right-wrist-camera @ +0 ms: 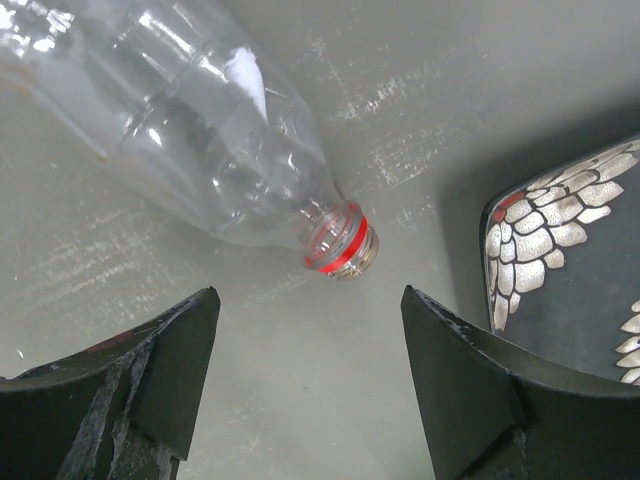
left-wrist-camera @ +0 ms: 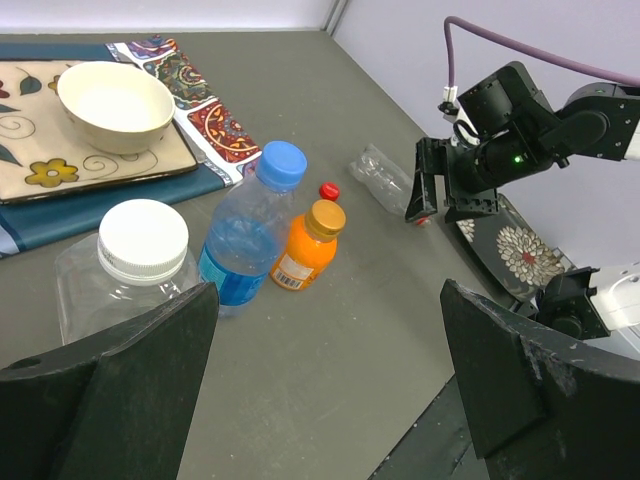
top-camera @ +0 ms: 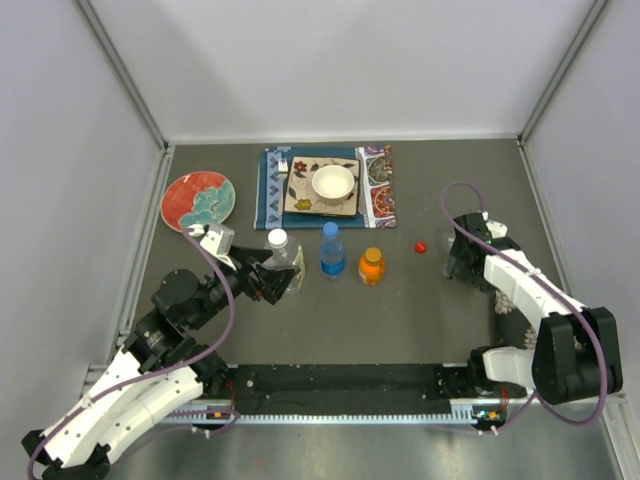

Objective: Unscrew the bottle caps

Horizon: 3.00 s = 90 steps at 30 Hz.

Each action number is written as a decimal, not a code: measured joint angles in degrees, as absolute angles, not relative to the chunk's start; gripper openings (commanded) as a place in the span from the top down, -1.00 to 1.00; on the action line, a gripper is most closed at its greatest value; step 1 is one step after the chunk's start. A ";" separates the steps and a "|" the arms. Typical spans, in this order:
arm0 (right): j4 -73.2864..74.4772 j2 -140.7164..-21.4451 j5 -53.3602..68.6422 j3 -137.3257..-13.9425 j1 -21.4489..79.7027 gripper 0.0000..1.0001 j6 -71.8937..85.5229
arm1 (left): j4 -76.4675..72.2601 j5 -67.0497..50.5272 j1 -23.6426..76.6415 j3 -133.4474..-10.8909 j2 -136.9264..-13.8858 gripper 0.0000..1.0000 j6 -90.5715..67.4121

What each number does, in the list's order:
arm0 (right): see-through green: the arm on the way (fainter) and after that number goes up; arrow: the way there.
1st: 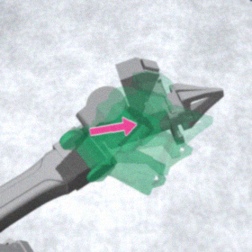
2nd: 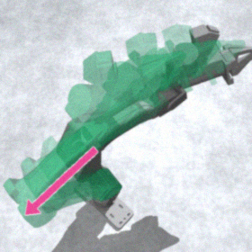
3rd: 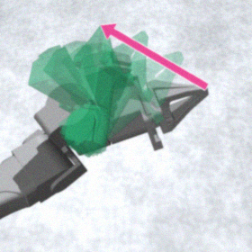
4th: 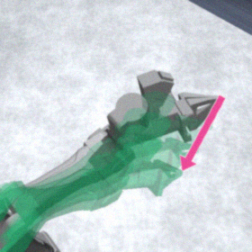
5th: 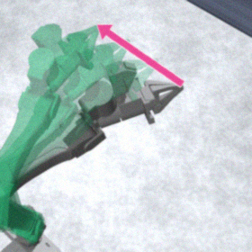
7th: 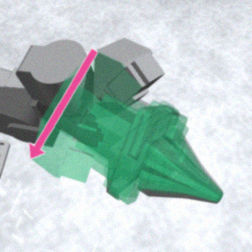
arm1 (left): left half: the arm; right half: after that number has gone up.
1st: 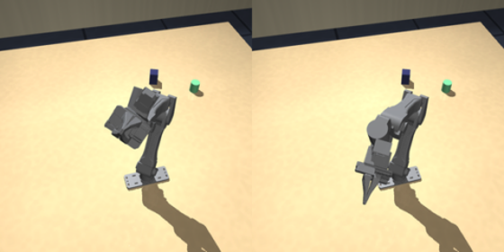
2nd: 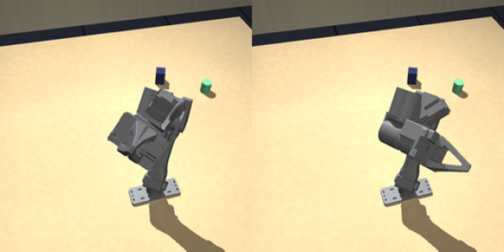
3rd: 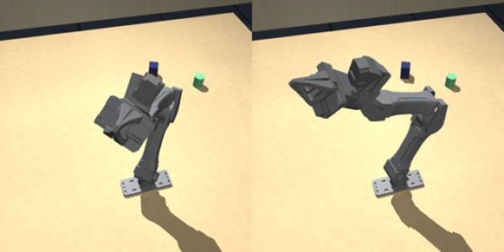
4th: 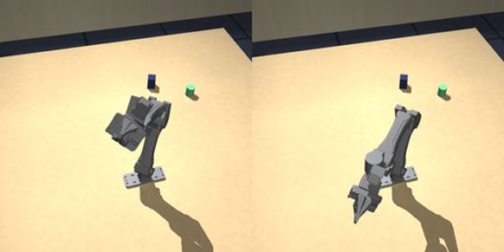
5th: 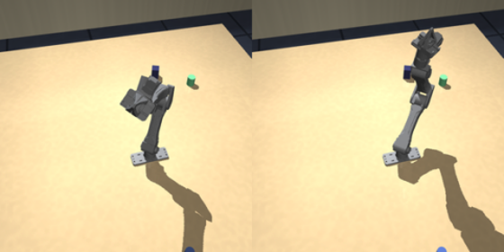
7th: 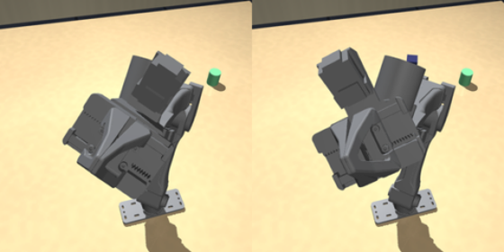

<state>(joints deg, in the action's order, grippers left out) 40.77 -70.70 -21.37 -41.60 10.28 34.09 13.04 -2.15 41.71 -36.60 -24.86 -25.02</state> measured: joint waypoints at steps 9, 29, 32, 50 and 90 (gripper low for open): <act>37.87 -74.02 -20.49 -41.60 9.23 -0.33 33.01 | 12.75 -2.13 41.71 -35.97 -24.91 -0.96 -25.06; 35.09 -74.32 -17.19 -39.72 9.10 0.08 32.29 | 11.94 -2.72 41.71 -35.68 -26.13 -0.96 -25.47; 35.05 -74.32 -16.84 -39.72 9.08 0.20 32.08 | 11.86 -2.74 41.71 -35.44 -26.11 -0.96 -25.47; 36.01 -67.35 -15.94 -39.88 9.06 0.74 31.44 | 11.51 -2.85 41.71 -35.03 -26.02 -0.96 -25.50; 42.83 -62.26 -2.33 -52.27 9.45 -0.10 31.83 | 10.52 -3.86 41.71 -35.03 -27.42 -0.97 -25.63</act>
<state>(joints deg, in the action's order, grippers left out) 42.83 -62.26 -2.33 -52.27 9.45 31.83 10.52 -3.86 41.71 -35.03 -27.42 -25.63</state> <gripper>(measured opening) 0.547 0.983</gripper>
